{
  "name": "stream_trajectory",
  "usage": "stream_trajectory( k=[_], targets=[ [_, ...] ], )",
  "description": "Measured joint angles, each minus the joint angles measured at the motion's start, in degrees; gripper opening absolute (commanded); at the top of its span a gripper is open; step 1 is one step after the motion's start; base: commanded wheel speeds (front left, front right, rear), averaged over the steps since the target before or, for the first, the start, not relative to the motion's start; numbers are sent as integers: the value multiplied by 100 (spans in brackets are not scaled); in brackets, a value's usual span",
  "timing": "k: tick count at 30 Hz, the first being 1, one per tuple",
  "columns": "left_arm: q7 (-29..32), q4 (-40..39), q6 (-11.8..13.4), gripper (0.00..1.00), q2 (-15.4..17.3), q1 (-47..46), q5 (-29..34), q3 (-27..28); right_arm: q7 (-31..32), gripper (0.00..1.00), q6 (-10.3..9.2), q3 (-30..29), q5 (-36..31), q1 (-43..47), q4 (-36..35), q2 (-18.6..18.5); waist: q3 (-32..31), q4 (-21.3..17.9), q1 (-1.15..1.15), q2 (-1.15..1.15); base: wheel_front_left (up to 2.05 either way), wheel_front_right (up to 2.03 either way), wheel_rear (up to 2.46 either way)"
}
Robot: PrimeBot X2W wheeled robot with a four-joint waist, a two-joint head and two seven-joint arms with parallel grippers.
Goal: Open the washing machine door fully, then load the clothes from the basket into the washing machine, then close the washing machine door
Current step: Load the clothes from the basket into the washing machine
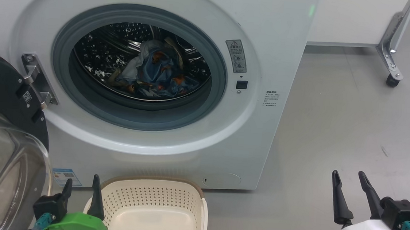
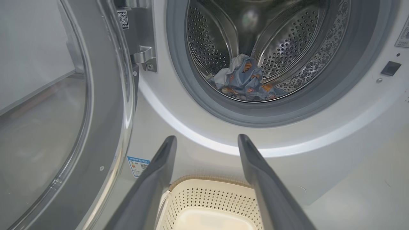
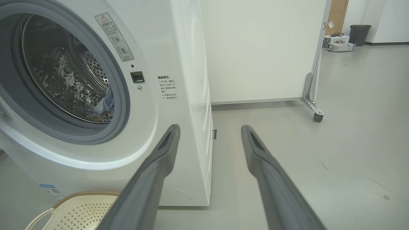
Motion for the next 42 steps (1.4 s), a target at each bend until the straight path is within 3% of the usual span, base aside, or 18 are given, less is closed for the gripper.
stream_trajectory(
  k=[42],
  targets=[
    [0, -603, 47, 100, 8, 435, 227, 143, 0, 100, 0, -10, 0, -1, -23, 23, 69, 1, 0, 0, -8, 14, -7]
  ],
)
